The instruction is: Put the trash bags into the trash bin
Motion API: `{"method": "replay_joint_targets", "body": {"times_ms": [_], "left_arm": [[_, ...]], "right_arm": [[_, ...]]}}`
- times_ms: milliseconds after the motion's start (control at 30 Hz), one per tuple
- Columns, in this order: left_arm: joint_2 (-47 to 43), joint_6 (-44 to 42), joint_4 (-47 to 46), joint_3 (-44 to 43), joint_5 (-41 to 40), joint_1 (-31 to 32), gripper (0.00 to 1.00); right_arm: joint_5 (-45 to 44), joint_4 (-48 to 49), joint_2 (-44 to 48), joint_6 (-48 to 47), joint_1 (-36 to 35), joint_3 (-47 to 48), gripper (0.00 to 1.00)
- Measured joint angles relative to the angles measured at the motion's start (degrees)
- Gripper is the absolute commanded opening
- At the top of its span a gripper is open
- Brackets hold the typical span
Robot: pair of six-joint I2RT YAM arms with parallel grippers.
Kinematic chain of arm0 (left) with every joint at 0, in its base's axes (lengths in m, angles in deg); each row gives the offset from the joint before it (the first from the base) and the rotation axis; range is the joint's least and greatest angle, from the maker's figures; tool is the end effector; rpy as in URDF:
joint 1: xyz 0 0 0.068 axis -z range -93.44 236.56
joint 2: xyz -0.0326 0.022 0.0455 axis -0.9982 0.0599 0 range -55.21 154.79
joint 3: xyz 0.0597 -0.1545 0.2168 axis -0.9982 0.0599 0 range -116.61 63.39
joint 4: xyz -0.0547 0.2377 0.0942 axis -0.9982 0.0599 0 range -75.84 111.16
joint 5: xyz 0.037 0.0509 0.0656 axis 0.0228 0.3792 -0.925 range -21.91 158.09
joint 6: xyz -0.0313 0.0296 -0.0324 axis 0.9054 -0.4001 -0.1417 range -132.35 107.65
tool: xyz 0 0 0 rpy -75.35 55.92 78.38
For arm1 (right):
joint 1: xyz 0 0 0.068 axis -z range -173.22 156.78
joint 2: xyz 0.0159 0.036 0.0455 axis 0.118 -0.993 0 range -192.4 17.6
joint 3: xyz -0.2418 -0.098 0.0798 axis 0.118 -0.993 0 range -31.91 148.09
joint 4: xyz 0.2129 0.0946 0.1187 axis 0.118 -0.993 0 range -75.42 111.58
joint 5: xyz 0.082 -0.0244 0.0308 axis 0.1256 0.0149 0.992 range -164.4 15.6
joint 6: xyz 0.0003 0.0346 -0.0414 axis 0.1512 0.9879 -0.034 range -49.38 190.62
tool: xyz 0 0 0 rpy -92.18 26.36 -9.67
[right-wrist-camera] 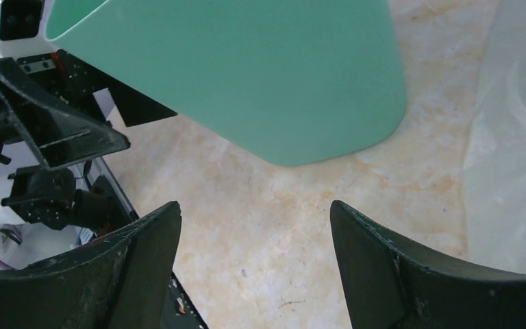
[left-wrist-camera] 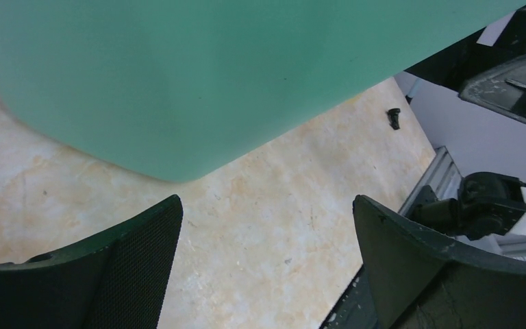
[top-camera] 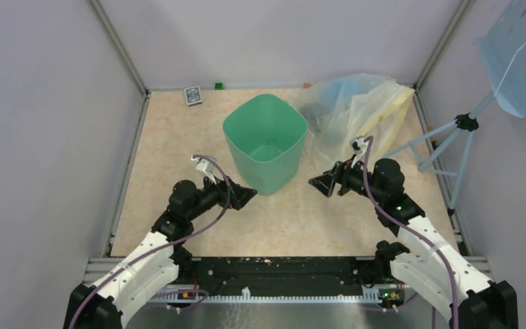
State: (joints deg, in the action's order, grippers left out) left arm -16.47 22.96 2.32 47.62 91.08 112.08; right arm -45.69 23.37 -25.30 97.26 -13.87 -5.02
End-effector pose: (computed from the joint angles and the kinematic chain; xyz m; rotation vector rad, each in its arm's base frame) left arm 0.1454 -0.0849 0.2177 0.1513 1.8839 -1.1028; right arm 0.1631 0.0797 0.2574 -0.2753 1.8933 1.0256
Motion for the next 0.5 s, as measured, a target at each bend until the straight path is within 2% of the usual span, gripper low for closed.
{"method": "replay_joint_targets", "body": {"times_ms": [267, 500], "left_arm": [[8.15, -4.09, -13.81, 4.15, -7.87, 3.15, 0.99], [20.48, -7.04, -22.69, 1.88, -14.73, 3.32, 0.99]], "right_arm": [[-4.70, 12.57, -10.32, -2.56, -8.74, -0.02, 0.73], [-9.88, 25.27, -24.72, -4.13, -13.03, 1.55, 0.70]]}}
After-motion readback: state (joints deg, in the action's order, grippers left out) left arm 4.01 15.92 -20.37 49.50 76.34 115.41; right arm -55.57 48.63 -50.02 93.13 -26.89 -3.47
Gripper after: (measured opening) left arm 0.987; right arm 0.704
